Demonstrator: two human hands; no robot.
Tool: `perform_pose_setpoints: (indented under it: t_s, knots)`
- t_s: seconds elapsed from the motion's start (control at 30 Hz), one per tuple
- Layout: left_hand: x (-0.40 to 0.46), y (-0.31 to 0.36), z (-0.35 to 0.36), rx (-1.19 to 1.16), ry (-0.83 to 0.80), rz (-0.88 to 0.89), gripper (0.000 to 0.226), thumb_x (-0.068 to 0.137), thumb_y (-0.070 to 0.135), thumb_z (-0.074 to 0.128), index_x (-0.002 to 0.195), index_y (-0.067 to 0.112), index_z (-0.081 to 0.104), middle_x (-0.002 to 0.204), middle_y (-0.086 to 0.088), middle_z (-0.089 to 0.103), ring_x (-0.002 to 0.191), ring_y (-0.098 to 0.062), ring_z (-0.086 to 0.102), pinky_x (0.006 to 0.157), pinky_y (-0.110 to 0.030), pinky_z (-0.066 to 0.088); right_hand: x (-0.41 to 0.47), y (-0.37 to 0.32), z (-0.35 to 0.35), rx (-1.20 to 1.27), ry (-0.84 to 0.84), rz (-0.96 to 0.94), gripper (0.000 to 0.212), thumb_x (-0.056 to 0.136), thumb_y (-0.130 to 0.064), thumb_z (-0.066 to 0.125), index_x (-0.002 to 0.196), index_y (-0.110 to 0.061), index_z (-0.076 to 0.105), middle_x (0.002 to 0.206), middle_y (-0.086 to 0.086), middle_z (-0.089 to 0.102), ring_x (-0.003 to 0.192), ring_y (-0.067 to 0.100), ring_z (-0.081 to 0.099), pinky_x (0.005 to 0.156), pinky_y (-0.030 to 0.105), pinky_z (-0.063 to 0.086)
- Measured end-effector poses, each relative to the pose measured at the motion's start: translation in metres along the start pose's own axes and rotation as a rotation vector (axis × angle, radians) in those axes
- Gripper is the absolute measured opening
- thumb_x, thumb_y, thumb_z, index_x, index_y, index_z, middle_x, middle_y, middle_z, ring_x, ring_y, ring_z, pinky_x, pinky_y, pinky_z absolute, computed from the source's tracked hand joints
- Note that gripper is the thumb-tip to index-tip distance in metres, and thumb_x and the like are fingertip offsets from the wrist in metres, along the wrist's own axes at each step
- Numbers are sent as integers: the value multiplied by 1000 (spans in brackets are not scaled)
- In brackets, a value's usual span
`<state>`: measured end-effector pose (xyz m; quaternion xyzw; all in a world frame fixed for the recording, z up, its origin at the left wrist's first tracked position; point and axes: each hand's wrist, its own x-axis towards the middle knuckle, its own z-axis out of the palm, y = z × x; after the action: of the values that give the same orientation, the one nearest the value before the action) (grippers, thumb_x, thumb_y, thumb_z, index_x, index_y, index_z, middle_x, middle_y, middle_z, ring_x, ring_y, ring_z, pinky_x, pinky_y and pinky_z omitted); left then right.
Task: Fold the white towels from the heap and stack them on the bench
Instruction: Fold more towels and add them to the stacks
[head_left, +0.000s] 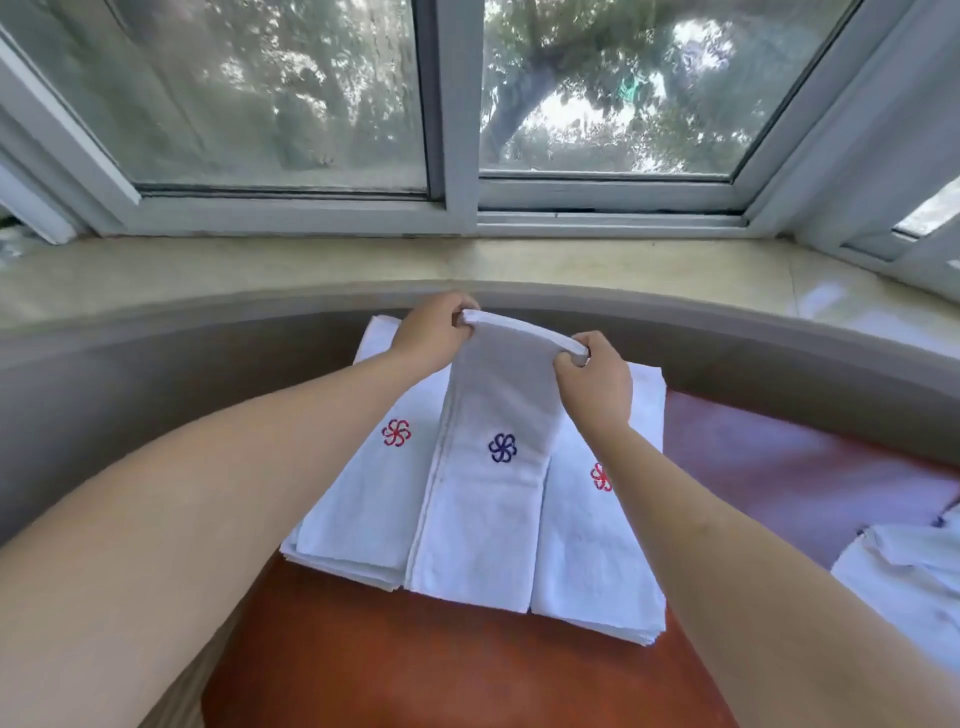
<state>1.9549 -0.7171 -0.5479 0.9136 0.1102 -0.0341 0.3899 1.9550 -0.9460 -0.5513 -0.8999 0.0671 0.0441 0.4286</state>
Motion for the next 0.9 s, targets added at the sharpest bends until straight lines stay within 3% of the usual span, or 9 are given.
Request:
perform_pose_setpoints:
  t_s: [0.17,0.3,0.4,0.47,0.53,0.63,0.73,0.8,0.9]
  knots:
    - [43,-28,24,-43,-20,-67,27,100,24,57,126,32,59,116,11,65,106,-18,64,83,-31,49,35,13,34,-26,29,27,22,87,-22,47,105,-27,59,79,-13,63,73,7,60,55,25,35]
    - [48,-62,52,-5,-194,-190,74,98,27,63,159,31,22,154,-1,41,127,-27,54,89,-33,44,46,40,63,-40,-113,102,60,93,-23,56,150,-32,40,143,-12,50,81,6,55,71,25,42]
    - [34,-90,74,47,-300,-237,82,96,30,65,160,32,15,154,-8,40,130,-32,52,97,-38,46,36,68,82,-127,-283,151,69,92,-23,61,155,-31,33,156,-4,37,104,15,58,82,28,42]
    - [24,-104,84,52,-328,-229,82,95,28,66,160,33,16,153,-9,41,133,-30,50,106,-42,45,28,84,89,-141,-301,204,70,90,-22,62,154,-30,35,154,0,37,117,22,58,85,29,43]
    - [17,-110,88,75,-319,-212,77,97,27,64,159,36,21,147,-8,45,131,-29,50,107,-43,46,20,94,93,-120,-276,291,70,89,-23,62,153,-29,34,149,3,39,110,25,58,84,30,44]
    - [5,-111,91,63,-321,-209,66,97,28,62,153,40,29,125,-5,51,109,-24,59,88,-32,50,8,104,92,-82,-258,408,71,88,-23,60,152,-27,29,133,5,53,94,25,57,81,32,46]
    - [-24,-110,94,121,-377,-204,57,96,28,61,144,40,32,115,-6,52,88,-20,60,67,-29,45,-15,114,87,-107,-296,456,66,90,-24,56,149,-23,27,93,1,63,78,21,62,69,33,48]
    - [-51,-111,95,192,-411,-192,53,95,28,61,139,38,33,115,-6,50,84,-21,59,63,-30,42,-35,121,82,-150,-314,464,57,91,-26,56,141,-21,30,83,-1,61,71,18,60,59,30,43]
    - [-90,-114,95,240,-429,-182,48,96,26,59,136,37,34,113,-5,50,81,-21,57,69,-33,44,-67,127,75,-189,-399,487,47,91,-30,58,131,-17,35,88,-3,59,77,18,60,67,32,47]
